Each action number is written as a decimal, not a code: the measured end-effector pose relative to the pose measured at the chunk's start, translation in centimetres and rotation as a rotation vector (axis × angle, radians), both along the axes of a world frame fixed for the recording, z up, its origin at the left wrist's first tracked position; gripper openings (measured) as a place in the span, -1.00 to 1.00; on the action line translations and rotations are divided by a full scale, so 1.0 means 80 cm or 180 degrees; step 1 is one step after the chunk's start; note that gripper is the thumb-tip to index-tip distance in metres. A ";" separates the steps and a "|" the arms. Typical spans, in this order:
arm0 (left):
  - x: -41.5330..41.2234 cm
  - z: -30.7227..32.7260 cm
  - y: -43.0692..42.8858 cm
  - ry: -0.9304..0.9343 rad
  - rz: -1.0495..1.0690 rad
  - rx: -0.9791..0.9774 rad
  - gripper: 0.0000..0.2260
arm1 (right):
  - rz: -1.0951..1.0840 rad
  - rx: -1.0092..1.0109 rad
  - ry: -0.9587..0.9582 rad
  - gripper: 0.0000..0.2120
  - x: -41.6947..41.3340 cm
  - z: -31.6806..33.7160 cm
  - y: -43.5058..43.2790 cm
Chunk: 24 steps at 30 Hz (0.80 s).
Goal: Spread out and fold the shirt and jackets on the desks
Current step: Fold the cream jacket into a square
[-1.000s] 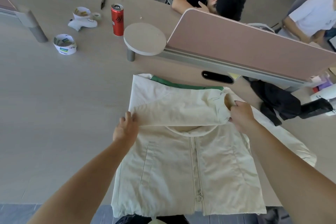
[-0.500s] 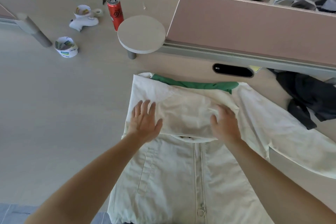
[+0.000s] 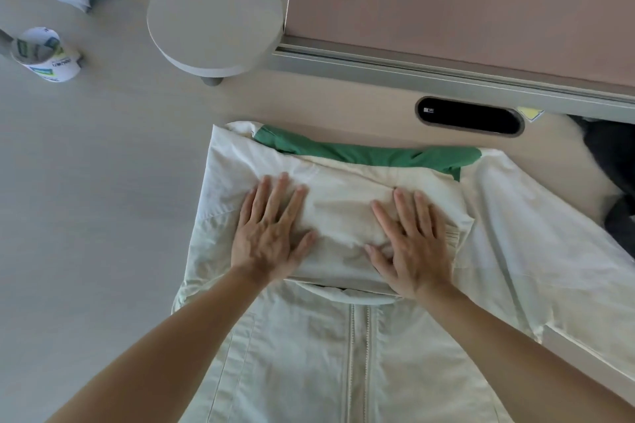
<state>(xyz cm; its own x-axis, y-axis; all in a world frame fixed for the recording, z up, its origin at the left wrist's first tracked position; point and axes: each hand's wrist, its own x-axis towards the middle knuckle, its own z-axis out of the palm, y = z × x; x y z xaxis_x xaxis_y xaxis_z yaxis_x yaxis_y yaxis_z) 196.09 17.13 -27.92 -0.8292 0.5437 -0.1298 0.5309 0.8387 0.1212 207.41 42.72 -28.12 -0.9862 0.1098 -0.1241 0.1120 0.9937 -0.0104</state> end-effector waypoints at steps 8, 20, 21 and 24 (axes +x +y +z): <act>0.007 0.017 0.017 -0.0259 0.0079 -0.0012 -0.30 | -0.0003 -0.0526 -0.0158 -0.39 0.003 0.015 0.005; 0.159 0.064 0.238 -0.0905 -0.2114 -0.0012 -0.46 | -0.4562 -0.3139 0.1384 -0.87 0.224 0.117 0.140; 0.171 0.062 0.245 -0.0944 -0.2149 -0.0133 -0.46 | -0.4986 -0.3282 0.1552 -0.88 0.246 0.120 0.151; 0.190 0.049 0.247 -0.0983 -0.2151 -0.0381 -0.44 | -0.5876 -0.3797 0.1660 -0.83 0.294 0.119 0.182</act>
